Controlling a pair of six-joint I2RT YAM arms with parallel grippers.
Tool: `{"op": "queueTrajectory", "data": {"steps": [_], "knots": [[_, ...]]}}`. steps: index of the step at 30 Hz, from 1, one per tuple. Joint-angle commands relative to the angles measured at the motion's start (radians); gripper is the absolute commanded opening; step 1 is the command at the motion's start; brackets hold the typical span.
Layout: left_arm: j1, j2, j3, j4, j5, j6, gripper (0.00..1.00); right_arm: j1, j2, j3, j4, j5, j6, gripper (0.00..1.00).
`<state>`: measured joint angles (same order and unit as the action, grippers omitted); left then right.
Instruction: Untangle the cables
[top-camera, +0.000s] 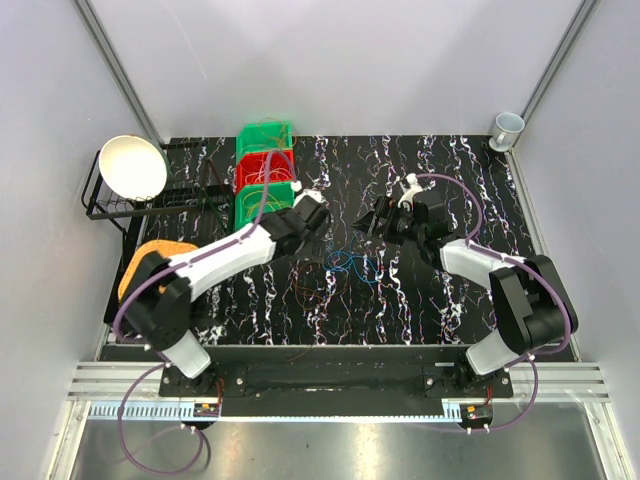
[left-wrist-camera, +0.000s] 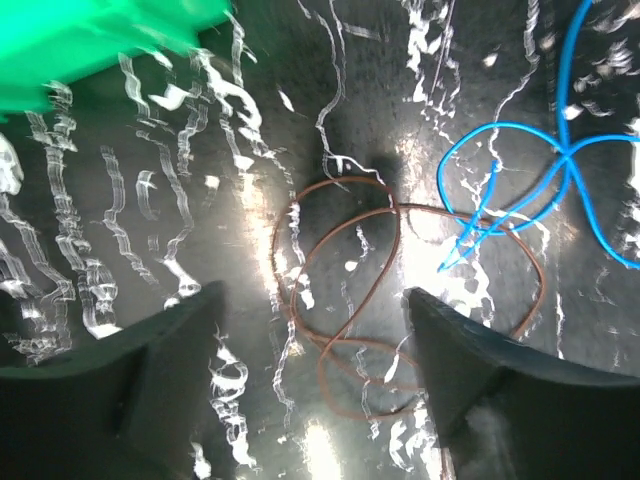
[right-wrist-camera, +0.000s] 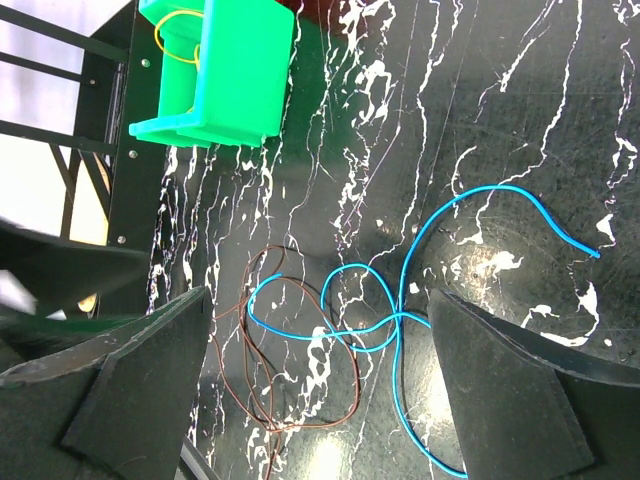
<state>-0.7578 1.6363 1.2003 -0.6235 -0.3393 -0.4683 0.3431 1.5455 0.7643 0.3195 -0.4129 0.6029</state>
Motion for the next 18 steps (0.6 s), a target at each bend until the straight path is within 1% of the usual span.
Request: {"op": "queueTrajectory", "data": {"steps": [1, 3, 5, 7, 8, 9, 11, 12, 15, 18], "knots": [[-0.003, -0.133, 0.033, -0.088, -0.041, 0.023, 0.92, -0.004, 0.005, 0.026, 0.038, -0.020, 0.001, 0.94], [-0.017, -0.168, 0.009, -0.117, -0.059, 0.001, 0.95, -0.004, 0.002, 0.027, 0.032, -0.017, 0.000, 0.94], [-0.031, -0.213, -0.016, -0.130, -0.050, -0.033, 0.95, -0.004, -0.002, 0.027, 0.027, -0.014, 0.000, 0.94], [-0.046, -0.239, -0.060, -0.127, -0.029, -0.113, 0.96, -0.004, -0.005, 0.027, 0.026, -0.012, -0.002, 0.94], [-0.073, -0.243, -0.076, -0.111, -0.029, -0.147, 0.96, -0.004, -0.004, 0.027, 0.024, -0.012, 0.000, 0.94], [-0.089, -0.245, -0.102, -0.104, -0.035, -0.209, 0.95, -0.006, -0.005, 0.029, 0.024, -0.013, 0.001, 0.94], [-0.126, -0.230, -0.123, -0.084, -0.046, -0.277, 0.95, -0.006, -0.002, 0.029, 0.024, -0.018, 0.005, 0.94], [-0.133, -0.221, -0.139, -0.085, -0.068, -0.349, 0.94, -0.004, 0.001, 0.030, 0.023, -0.018, 0.005, 0.94], [-0.146, -0.196, -0.177, -0.073, -0.087, -0.467, 0.94, -0.006, -0.004, 0.029, 0.023, -0.021, 0.006, 0.94], [-0.152, -0.161, -0.196, -0.047, -0.084, -0.519, 0.92, -0.004, -0.013, 0.026, 0.020, -0.020, 0.006, 0.94]]}}
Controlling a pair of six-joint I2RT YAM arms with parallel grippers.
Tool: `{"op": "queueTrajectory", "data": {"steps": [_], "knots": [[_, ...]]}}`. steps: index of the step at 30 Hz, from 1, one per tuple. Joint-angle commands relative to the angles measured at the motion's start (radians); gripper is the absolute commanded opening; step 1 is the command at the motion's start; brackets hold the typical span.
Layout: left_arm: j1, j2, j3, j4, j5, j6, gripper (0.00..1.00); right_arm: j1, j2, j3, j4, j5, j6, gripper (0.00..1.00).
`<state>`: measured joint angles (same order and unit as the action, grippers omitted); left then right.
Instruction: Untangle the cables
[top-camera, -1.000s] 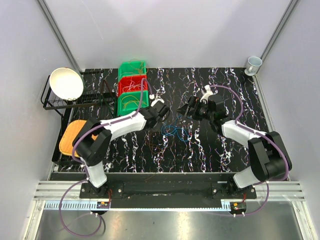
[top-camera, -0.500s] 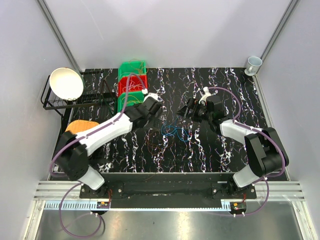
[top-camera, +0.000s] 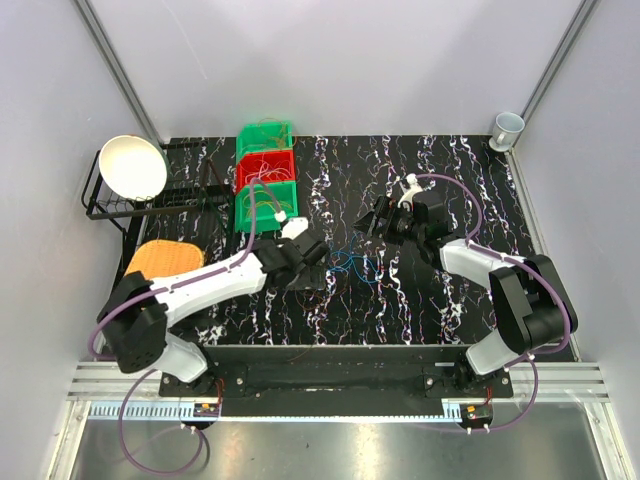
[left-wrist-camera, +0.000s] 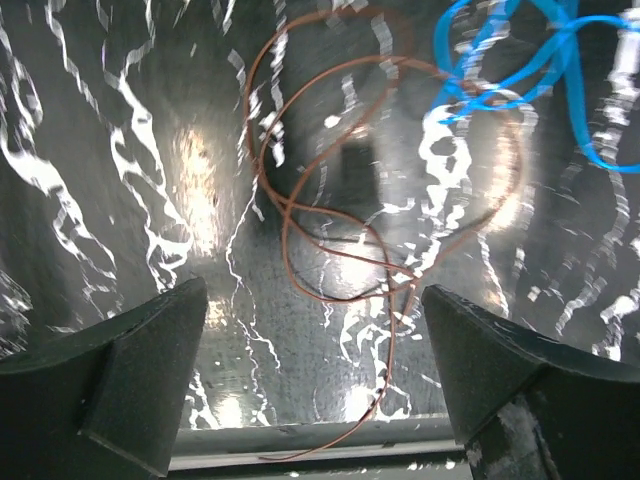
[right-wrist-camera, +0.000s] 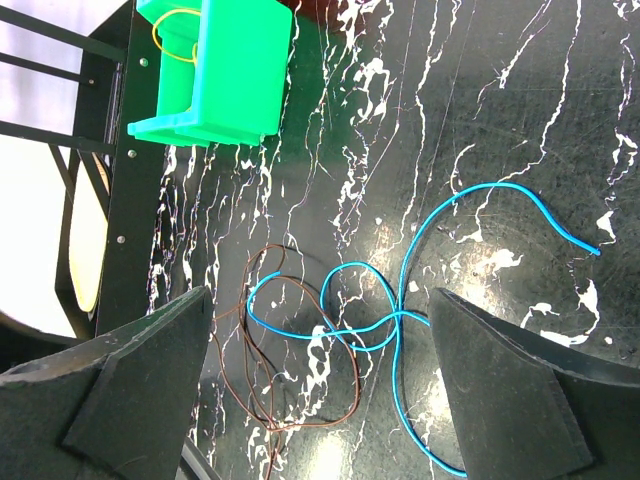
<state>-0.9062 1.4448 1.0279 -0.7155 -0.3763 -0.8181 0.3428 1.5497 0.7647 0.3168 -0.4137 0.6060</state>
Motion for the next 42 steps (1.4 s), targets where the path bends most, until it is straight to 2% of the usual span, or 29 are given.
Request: {"op": "queueTrajectory", "data": {"steps": [1, 10, 22, 28, 32, 33, 38, 42], "knots": [[-0.005, 0.057, -0.023, 0.050, -0.046, -0.177, 0.91, -0.004, -0.022, 0.025, 0.021, -0.016, 0.001, 0.94], [-0.020, 0.199, 0.031, 0.054, -0.035, -0.228, 0.85, -0.004, -0.025, 0.025, 0.016, -0.019, 0.003, 0.94], [-0.031, 0.287, 0.064, 0.051, -0.023, -0.270, 0.82, -0.004, -0.031, 0.021, 0.027, -0.031, 0.014, 0.94], [-0.033, 0.302, 0.051, 0.050, -0.013, -0.282, 0.75, -0.004, -0.031, 0.021, 0.025, -0.028, 0.014, 0.94], [-0.039, 0.304, 0.034, 0.051, -0.010, -0.289, 0.62, -0.004, -0.031, 0.019, 0.025, -0.027, 0.012, 0.94], [-0.042, 0.299, 0.031, 0.051, -0.010, -0.292, 0.56, -0.004, -0.031, 0.019, 0.025, -0.027, 0.012, 0.94], [-0.057, 0.290, -0.003, 0.051, -0.010, -0.308, 0.42, -0.004, -0.027, 0.022, 0.024, -0.023, 0.012, 0.94], [-0.065, 0.302, -0.017, 0.050, -0.015, -0.311, 0.17, -0.004, -0.022, 0.022, 0.022, -0.020, 0.011, 0.94]]}}
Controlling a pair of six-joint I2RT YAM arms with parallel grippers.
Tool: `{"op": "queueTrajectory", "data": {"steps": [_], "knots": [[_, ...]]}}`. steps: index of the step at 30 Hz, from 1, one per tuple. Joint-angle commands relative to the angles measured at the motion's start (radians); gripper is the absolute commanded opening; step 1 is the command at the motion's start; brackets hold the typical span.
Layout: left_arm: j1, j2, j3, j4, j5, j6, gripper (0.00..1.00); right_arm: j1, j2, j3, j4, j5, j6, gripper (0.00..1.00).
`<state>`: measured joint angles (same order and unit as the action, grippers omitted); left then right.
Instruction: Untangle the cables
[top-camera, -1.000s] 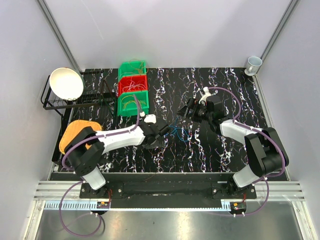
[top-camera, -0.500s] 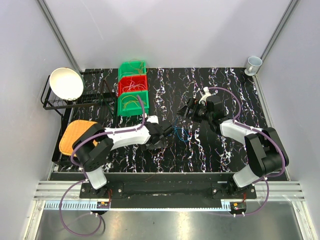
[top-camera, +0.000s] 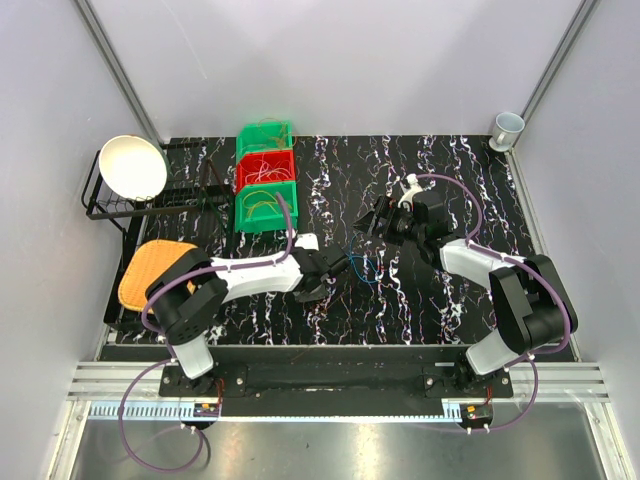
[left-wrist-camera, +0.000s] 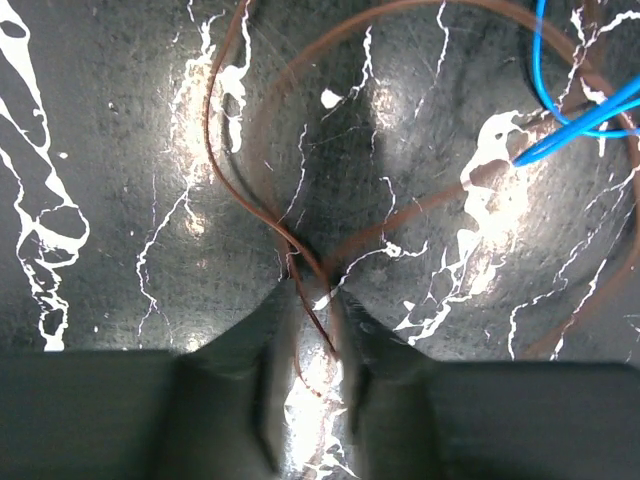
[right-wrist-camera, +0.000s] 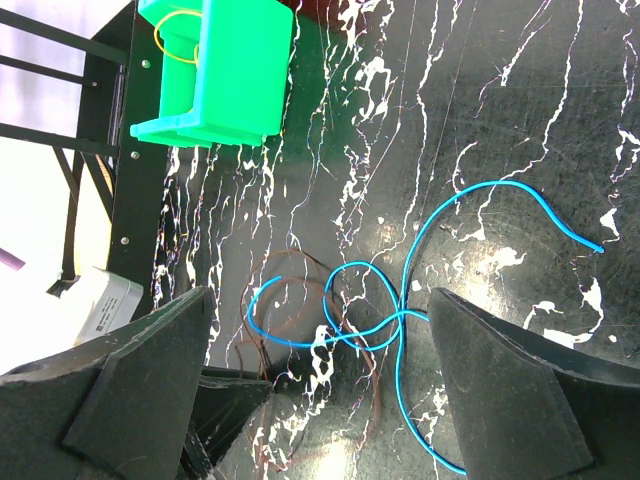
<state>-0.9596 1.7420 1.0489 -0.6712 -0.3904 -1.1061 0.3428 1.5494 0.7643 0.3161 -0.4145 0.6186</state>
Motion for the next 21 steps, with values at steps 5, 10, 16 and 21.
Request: {"op": "queueTrajectory", "data": {"steps": [5, 10, 16, 21], "knots": [[-0.010, 0.010, -0.036, 0.005, -0.008, -0.011, 0.00, -0.004, -0.018, 0.024, 0.021, -0.017, -0.003, 0.94], [-0.010, -0.013, -0.040, -0.010, -0.028, 0.012, 0.00, -0.004, -0.012, 0.026, 0.018, -0.014, -0.008, 0.94], [-0.010, -0.122, -0.043, -0.085, -0.094, 0.058, 0.00, -0.005, -0.009, 0.026, 0.018, -0.009, -0.005, 0.94], [-0.005, -0.231, -0.004, -0.171, -0.134, 0.101, 0.00, -0.005, -0.006, 0.027, 0.015, -0.006, -0.005, 0.94]]}}
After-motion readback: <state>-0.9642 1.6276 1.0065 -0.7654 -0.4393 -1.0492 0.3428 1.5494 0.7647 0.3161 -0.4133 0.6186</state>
